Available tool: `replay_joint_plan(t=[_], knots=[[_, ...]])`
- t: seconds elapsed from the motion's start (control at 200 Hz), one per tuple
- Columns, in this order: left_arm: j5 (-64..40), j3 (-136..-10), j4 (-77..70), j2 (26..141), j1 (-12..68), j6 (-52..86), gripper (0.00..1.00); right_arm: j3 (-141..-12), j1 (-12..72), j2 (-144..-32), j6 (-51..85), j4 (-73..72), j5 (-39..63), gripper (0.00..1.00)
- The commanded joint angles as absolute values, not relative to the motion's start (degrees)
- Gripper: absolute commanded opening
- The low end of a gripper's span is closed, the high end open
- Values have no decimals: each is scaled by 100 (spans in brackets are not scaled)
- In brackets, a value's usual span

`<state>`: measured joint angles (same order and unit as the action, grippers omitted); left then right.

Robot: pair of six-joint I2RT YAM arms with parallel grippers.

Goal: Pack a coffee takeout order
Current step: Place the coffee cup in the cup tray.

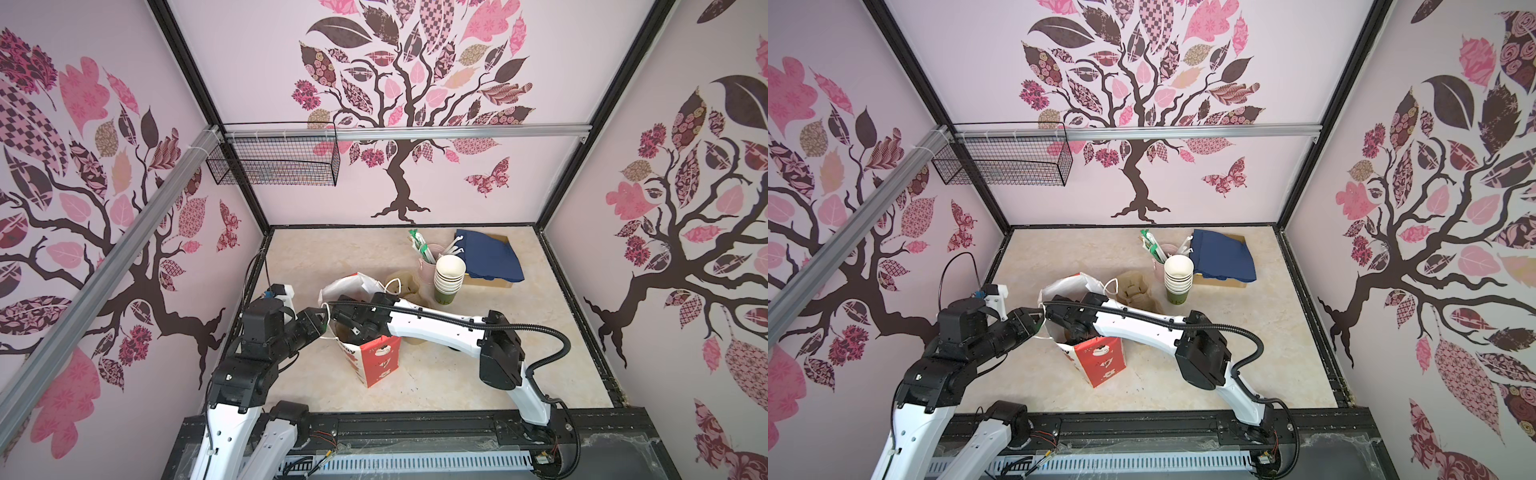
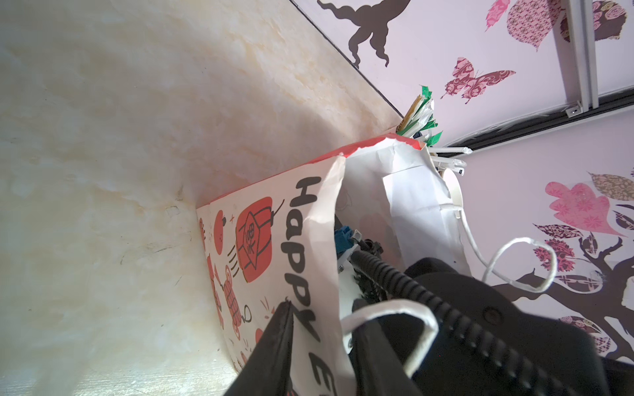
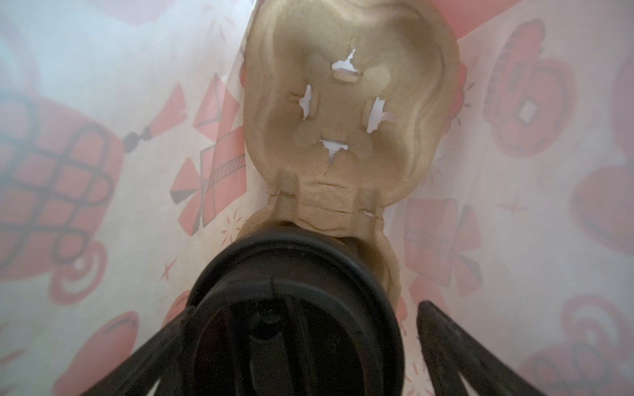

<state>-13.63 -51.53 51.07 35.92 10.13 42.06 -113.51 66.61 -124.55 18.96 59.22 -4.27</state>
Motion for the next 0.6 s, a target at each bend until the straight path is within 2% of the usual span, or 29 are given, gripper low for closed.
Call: replay_joint_plan(t=[0.0, 0.11, 0.19, 0.395, 0.595], knots=[[-1450, -4955, 4968, 3532, 1028, 4241, 24, -11296, 6609, -12145, 1915, 5955, -544, 100], [-1459, -5018, 5017, 3563, 1027, 4177, 15, -11354, 6609, -12069, 1898, 5947, -566, 100], [-1484, -5078, 5039, 3595, 1027, 4162, 12, -11475, 6609, -12075, 1910, 6008, -558, 100], [-1557, -5087, 5003, 3636, 1027, 4150, 11, -11976, 6609, -12374, 2117, 6430, -904, 100], [-1503, -5125, 5048, 3639, 1023, 4128, 11, -11816, 6609, -12279, 2091, 6200, -588, 100]])
